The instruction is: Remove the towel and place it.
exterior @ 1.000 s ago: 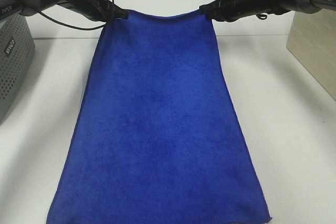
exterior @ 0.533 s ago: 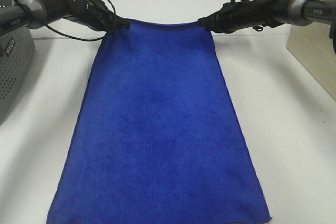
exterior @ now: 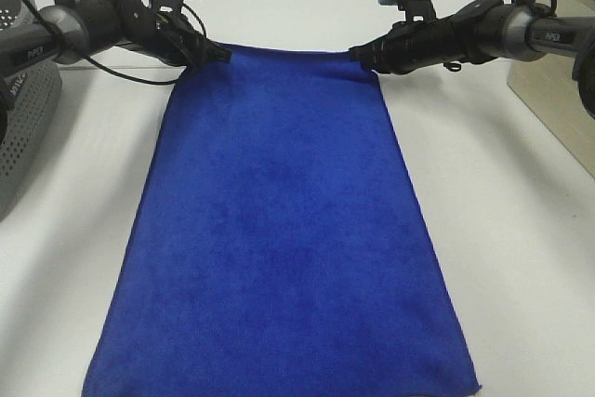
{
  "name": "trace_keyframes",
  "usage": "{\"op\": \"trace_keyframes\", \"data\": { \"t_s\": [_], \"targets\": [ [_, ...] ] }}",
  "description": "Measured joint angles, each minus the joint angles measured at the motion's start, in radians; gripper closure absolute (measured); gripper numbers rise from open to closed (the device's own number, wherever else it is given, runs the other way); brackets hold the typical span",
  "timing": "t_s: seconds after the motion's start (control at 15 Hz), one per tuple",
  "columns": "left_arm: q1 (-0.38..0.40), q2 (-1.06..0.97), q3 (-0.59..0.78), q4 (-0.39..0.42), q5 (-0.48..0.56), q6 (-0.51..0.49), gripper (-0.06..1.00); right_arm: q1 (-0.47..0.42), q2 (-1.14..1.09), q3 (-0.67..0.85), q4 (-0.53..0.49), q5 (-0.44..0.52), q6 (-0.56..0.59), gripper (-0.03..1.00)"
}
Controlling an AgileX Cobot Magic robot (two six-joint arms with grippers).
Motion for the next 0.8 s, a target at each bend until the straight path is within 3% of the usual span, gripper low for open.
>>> {"op": "trace_keyframes", "data": {
  "t_s": [0.13,0.27,0.4,0.47,0.53,0.67,0.8],
  "targets": [
    [0.000,0.001,0.000,0.018,-0.003,0.000,0.90,0.000,0.008,0.000,0.003,0.000,0.000,0.78],
    [0.000,0.011,0.000,0.028,-0.005,0.000,0.84,0.000,0.014,0.000,0.012,0.000,0.000,0.58],
    [0.000,0.015,0.000,0.031,-0.014,0.000,0.69,0.000,0.014,0.000,0.020,0.000,0.000,0.36],
    [0.000,0.015,0.000,0.032,-0.038,0.000,0.57,0.000,0.014,0.000,0.019,0.004,0.000,0.31],
    [0.000,0.015,0.000,0.035,-0.056,0.000,0.45,0.000,0.011,0.000,0.015,0.011,0.000,0.28],
    [0.000,0.015,0.000,0.040,-0.075,0.000,0.32,0.000,0.002,0.000,-0.002,0.013,0.000,0.27],
    [0.000,0.015,0.000,0.041,-0.081,0.000,0.28,0.000,-0.015,0.000,-0.026,0.033,0.000,0.26]
  ]
}}
